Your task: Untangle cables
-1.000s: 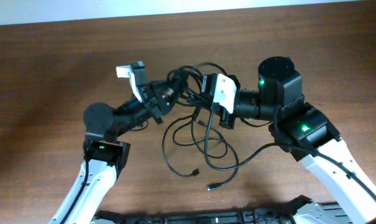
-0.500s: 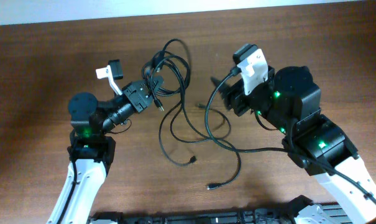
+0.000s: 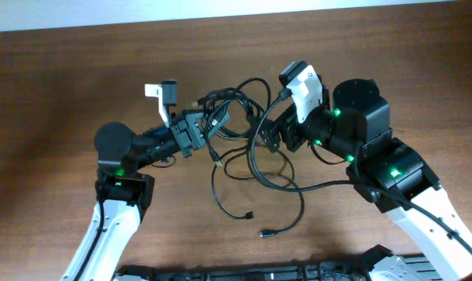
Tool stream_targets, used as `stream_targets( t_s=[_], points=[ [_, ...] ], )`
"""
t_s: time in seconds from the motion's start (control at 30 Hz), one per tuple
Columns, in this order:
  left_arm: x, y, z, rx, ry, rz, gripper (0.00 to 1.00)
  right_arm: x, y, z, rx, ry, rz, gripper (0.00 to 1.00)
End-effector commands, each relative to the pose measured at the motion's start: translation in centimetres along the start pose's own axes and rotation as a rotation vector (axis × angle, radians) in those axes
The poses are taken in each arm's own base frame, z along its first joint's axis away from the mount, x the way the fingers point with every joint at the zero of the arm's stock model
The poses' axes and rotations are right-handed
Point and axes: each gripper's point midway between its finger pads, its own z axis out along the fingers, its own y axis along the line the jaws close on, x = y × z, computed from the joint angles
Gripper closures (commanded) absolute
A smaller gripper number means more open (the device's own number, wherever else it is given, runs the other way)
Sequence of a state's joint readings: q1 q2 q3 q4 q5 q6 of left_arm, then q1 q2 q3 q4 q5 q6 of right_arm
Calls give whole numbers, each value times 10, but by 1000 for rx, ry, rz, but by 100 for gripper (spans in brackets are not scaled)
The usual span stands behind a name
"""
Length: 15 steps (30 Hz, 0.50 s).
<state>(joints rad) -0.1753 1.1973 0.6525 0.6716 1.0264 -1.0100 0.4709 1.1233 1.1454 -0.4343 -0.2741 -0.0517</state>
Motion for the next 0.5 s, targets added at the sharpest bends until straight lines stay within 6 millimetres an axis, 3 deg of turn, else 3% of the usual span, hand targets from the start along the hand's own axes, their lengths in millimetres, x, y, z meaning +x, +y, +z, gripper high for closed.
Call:
stream_targets(
  t_s=[0.0, 0.23, 0.37, 0.47],
  points=[
    [9, -10, 5, 39, 42, 27, 100, -5, -21, -3, 123, -10, 5, 1],
    [13, -13, 5, 54, 65, 27, 100, -30, -29, -3, 166, -111, -15, 1],
    [10, -11, 6, 42, 46, 26, 100, -28, -26, 1, 141, -104, -15, 1],
    [5, -8, 6, 25, 17, 27, 100, -28, 9, 3, -60, -109, -91, 1]
  ],
)
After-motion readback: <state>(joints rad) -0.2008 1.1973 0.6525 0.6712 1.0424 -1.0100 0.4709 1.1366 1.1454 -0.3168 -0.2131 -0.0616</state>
